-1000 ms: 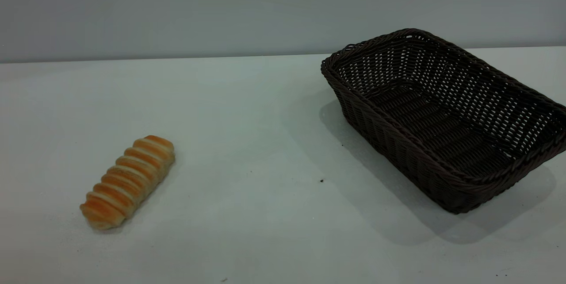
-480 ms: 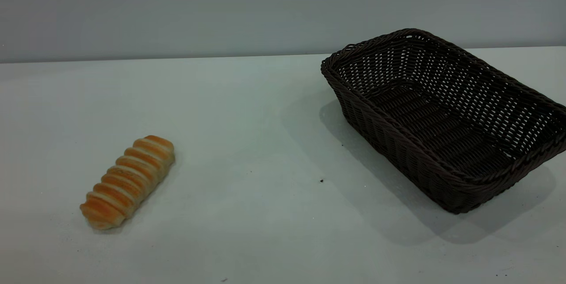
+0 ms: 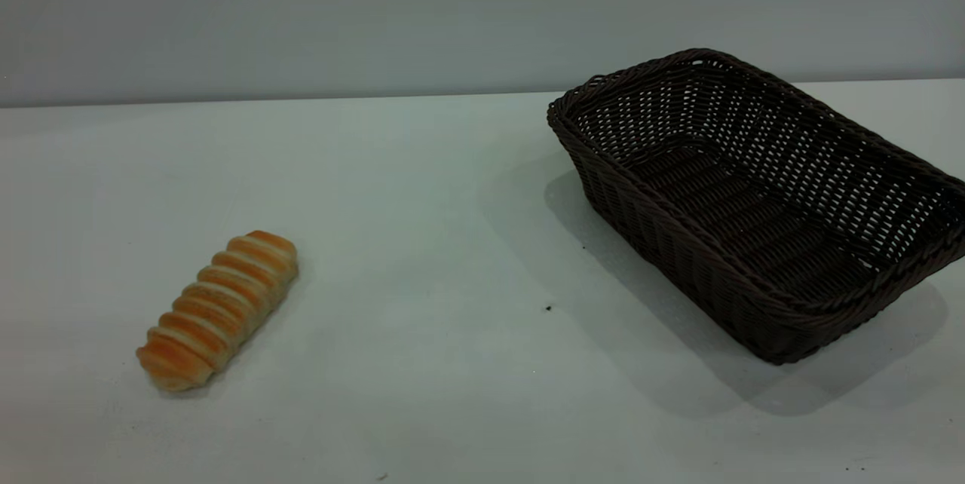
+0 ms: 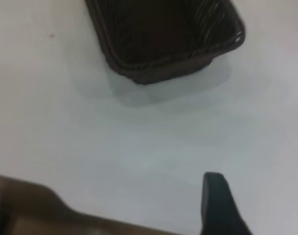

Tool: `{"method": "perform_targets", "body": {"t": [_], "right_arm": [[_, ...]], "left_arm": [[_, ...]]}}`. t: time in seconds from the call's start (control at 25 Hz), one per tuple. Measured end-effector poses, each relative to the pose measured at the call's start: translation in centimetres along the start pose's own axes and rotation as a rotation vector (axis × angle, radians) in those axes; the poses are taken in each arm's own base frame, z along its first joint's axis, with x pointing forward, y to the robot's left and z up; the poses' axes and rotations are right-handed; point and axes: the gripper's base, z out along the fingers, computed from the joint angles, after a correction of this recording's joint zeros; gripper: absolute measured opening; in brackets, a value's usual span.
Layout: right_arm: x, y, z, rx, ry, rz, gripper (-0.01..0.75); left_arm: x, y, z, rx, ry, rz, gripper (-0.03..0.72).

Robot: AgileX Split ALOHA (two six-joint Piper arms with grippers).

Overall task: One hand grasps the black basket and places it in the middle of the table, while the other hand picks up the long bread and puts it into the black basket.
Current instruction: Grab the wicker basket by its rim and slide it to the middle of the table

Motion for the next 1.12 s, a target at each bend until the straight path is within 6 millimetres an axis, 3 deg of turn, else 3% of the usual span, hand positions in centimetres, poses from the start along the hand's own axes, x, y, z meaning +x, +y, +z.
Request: {"method": "perform_targets", "body": {"t": [0.24,0.52,0.8,1.12], "right_arm": [[-3.9,-0.3,4.7,-0.124,0.114,0.117,0.427],[-5.9,-1.4,13.7,-0.167,0.284,0.372,0.427],[-5.3,-2.6,20.8,-0.085,0.314,0.624,0.427],[-3.3,-3.6,25.1,0.029,0.355,0.741,0.427]], "left_arm": [[-2.6,-0.4,3.4,-0.002,0.101,-0.050,0.537],[-4.4,-0.7,7.3,-0.005,0.194,-0.049,0.537],[-4.7,-0.6,7.9,-0.017,0.195,-0.034,0.537],[-4.8,-0.6,7.9,-0.016,0.183,-0.035,0.537]]}}
